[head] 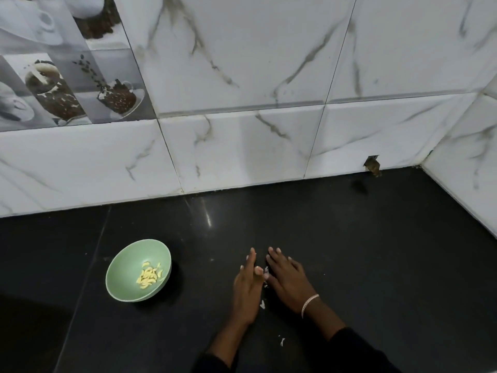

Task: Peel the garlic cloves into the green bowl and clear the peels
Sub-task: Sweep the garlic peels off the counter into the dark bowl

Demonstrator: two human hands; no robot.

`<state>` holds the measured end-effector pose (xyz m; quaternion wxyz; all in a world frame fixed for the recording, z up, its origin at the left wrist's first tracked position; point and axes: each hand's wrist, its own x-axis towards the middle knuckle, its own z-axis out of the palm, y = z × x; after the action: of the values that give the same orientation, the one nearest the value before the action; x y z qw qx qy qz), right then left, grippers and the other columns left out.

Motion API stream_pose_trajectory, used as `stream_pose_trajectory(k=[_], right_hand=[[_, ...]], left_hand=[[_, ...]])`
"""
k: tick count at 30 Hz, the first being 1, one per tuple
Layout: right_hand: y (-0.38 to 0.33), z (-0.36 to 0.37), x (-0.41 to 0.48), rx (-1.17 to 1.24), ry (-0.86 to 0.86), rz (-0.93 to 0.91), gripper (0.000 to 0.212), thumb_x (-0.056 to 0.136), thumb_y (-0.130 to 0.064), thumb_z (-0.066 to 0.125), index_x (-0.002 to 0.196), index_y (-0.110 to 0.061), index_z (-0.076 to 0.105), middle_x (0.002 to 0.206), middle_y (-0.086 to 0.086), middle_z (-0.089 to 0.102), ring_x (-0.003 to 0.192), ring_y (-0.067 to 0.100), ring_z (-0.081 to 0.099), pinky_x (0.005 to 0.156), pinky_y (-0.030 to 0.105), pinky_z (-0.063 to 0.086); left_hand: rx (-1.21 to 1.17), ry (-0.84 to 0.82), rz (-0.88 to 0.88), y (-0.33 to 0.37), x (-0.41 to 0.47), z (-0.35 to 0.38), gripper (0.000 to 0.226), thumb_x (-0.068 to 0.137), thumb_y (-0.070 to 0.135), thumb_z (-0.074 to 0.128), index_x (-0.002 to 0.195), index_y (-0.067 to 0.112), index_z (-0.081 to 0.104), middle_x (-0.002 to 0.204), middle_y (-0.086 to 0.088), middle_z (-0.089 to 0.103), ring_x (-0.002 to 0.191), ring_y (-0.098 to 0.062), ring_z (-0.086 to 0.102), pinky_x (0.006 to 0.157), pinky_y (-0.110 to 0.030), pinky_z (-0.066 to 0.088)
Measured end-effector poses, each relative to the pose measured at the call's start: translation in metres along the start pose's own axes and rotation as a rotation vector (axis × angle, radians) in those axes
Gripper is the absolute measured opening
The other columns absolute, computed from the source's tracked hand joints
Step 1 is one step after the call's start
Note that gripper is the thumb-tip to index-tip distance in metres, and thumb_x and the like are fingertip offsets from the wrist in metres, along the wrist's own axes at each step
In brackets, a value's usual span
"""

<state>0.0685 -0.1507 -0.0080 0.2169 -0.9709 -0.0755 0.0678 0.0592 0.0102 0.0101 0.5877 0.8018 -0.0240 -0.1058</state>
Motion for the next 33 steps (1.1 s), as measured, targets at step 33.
stream_pose_trajectory(k=[33], right_hand=[[0.021, 0.011, -0.104, -0.229, -0.027, 0.201, 0.105, 0.086, -0.088, 0.023, 0.16, -0.014, 0.015, 0.169, 0.005, 0.003, 0.156, 0.022, 0.003, 0.12, 0.046, 0.01]], left_hand=[[-0.568, 0.102, -0.167, -0.002, -0.037, -0.009, 0.069, 0.096, 0.059, 0.018, 0.132, 0.018, 0.061, 0.137, 0.002, 0.064, 0.134, -0.007, 0.053, 0.116, -0.028, 0.036]])
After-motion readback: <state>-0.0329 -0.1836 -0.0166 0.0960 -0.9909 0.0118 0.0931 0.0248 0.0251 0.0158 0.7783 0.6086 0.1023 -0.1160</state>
